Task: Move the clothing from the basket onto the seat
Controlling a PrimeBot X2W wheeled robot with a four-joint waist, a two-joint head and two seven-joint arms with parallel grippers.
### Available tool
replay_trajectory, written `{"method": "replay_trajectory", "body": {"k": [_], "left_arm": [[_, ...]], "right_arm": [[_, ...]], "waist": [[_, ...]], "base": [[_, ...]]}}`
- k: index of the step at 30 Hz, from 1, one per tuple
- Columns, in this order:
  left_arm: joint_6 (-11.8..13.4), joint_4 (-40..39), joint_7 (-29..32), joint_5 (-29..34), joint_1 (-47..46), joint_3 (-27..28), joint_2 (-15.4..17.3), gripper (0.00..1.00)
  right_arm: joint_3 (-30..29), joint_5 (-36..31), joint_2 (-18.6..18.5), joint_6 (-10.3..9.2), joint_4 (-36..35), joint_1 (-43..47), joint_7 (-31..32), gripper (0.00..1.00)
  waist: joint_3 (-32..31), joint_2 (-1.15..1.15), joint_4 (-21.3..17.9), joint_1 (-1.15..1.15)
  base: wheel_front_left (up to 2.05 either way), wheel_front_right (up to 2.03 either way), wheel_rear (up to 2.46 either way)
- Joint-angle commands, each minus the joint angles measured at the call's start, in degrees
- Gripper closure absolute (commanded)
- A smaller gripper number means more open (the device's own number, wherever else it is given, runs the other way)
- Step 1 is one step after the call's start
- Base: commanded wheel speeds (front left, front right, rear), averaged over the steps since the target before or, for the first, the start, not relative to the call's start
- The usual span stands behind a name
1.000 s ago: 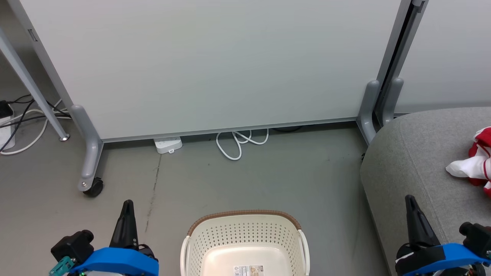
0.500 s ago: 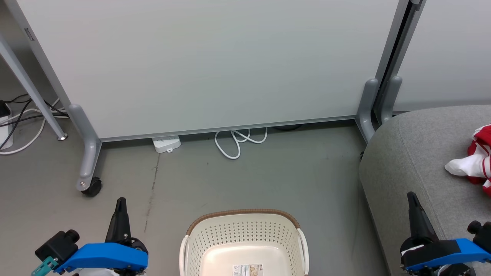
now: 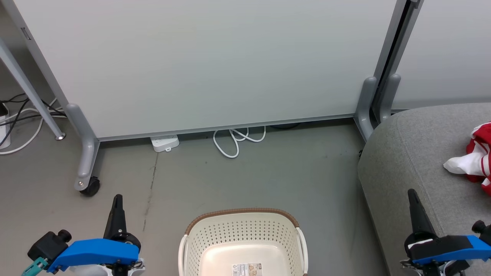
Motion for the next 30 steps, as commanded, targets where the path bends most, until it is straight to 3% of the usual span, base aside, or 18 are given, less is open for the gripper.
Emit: {"method": "replay_trajectory", "body": {"k": [1,30], "left_arm": [[-0.4,-0.9,0.4,-1.8,-1.5,0.6,0.1,1.00],[-0.7,-1.6,4.9,-18.9,-2.3,2.6,0.1,1.00]], "right_arm": [[-0.2,2.0,0.0,0.02,-0.8,-1.7,0.4,1.00],[-0.9,19.6,0.5,0.02,-1.0,-2.7,4.9,1.00]], "waist": [[0.0,0.00,0.0,0.00],[0.6,0.00,-0.6,0.00]], "base": [[0.00,0.00,0.00],[0.00,0.00,0.00]]}}
